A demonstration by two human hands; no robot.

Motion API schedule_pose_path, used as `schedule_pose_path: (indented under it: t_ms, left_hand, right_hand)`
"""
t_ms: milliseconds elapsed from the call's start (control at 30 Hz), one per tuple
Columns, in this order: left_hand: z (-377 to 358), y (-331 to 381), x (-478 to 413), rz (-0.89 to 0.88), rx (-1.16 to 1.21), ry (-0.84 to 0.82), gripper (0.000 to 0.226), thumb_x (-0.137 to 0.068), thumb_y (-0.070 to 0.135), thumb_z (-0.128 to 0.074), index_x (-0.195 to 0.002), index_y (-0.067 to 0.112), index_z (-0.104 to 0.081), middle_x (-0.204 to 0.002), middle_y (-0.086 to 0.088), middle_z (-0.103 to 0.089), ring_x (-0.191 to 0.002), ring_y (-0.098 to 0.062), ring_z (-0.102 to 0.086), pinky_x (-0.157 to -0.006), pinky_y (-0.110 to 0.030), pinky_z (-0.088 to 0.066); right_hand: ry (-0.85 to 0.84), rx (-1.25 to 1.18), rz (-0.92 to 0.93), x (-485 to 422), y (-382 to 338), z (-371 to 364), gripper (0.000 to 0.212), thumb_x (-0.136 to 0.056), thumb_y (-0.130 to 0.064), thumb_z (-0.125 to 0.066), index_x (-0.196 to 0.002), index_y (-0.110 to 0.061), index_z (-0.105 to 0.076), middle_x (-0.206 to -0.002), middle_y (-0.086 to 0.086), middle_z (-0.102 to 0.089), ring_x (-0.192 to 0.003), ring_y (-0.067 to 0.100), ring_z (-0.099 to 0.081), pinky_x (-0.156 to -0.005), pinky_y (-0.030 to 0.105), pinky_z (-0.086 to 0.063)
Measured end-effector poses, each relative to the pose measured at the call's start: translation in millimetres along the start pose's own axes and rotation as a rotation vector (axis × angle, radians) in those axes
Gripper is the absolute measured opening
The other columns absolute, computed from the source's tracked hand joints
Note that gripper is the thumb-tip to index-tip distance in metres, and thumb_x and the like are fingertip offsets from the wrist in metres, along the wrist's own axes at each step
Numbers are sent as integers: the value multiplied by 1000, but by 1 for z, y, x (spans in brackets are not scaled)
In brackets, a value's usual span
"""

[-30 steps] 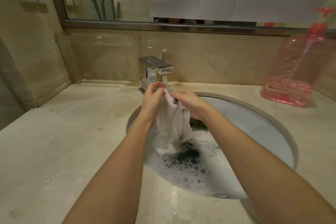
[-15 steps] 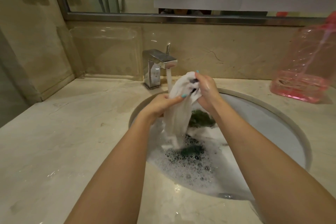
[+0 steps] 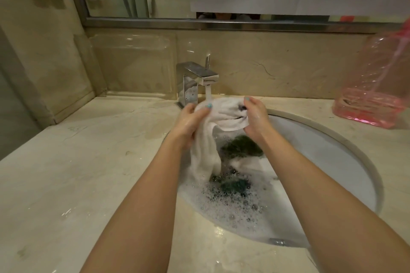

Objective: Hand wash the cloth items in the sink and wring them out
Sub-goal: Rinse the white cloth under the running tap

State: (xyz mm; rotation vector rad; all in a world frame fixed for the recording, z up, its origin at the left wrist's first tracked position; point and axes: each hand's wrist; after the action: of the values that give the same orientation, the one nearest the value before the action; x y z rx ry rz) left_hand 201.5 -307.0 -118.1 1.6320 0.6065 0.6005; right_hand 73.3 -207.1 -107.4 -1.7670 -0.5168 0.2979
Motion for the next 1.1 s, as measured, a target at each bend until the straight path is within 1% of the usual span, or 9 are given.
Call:
schedule_pose_path:
  t_ms: [67,167,300,400,533,633,767,867,1100]
  left_hand:
    - [0,-1,-6,-75,53,164,22,-94,31,-62,-107,14,-54,-110,-16,-65,-91,-28,-64,-88,-48,-54]
    - [-3,-3,-10,-160,-3,339,16,-101,32,-49,-90,21,-46,-91,-4,-57,-86,-23,-53,-80,-40,-47]
    - [-13,-2,-7,-177,-130,364,14,-103,30,-41,-107,18,-45,-98,-1,-57,-95,-22,-56,-86,-40,-47]
    - [-19,-3,-7,-86,-149,329,23,-102,31,-42,-108,13,-55,-106,-11,-65,-97,-27,-63,-91,-46,-53]
    - [-36,-4,13,11,-171,145,31,-104,28,-36,-103,10,-62,-94,-10,-67,-86,-21,-64,-81,-37,-55]
    - [-44,-3,20,-39,-182,91,31,-103,27,-40,-88,12,-63,-84,-7,-67,-79,-18,-64,-73,-31,-54]
    - [-30,-2,3,-7,-145,240,30,-100,25,-47,-95,2,-66,-85,-11,-65,-76,-20,-60,-67,-31,-52]
    - [-18,-3,-1,14,-97,308,26,-100,22,-48,-77,14,-56,-74,-3,-56,-65,-15,-52,-59,-28,-45]
    - [-40,6,10,14,-84,36,35,-102,36,-48,-96,6,-65,-84,-9,-70,-74,-19,-68,-67,-27,-55]
  right_hand:
    - [-85,142,40,5,5,-9,35,-104,-13,-40,-137,-9,-47,-121,7,-58,-109,24,-59,-93,40,-52]
    - [-200,394,175,17,10,-27,22,-106,-16,-33,-113,-11,-53,-89,0,-55,-78,12,-53,-67,25,-44]
    - [-308,486,283,35,18,-40,16,-106,-23,-33,-103,-12,-45,-78,-3,-47,-64,8,-44,-54,16,-37]
    - [-302,541,305,40,20,-44,17,-104,-26,-39,-105,-12,-48,-83,-3,-52,-72,9,-50,-59,20,-39]
    - [26,519,286,26,16,-50,30,-105,-29,-33,-99,-10,-57,-88,4,-58,-83,21,-56,-69,31,-42]
    - [191,471,226,22,10,-48,35,-106,-29,-30,-92,-9,-56,-84,3,-56,-76,18,-52,-64,27,-35]
    - [7,462,306,51,19,-50,39,-103,-24,-39,-66,-16,-47,-60,-4,-44,-52,7,-39,-48,16,-30]
    - [-131,517,367,67,27,-55,37,-96,-18,-49,-59,-17,-45,-54,-4,-42,-51,9,-38,-52,21,-35]
    - [155,349,-6,13,16,-30,40,-101,-30,-46,-64,-14,-47,-63,2,-51,-65,24,-54,-66,32,-46]
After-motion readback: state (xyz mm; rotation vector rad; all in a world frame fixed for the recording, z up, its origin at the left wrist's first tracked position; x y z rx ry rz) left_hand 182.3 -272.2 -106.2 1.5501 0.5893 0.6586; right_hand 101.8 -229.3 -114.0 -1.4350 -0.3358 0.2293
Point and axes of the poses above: each hand's wrist, its own x-axis away from the middle knuckle, its own z-axis out of the back of the hand, y = z × x
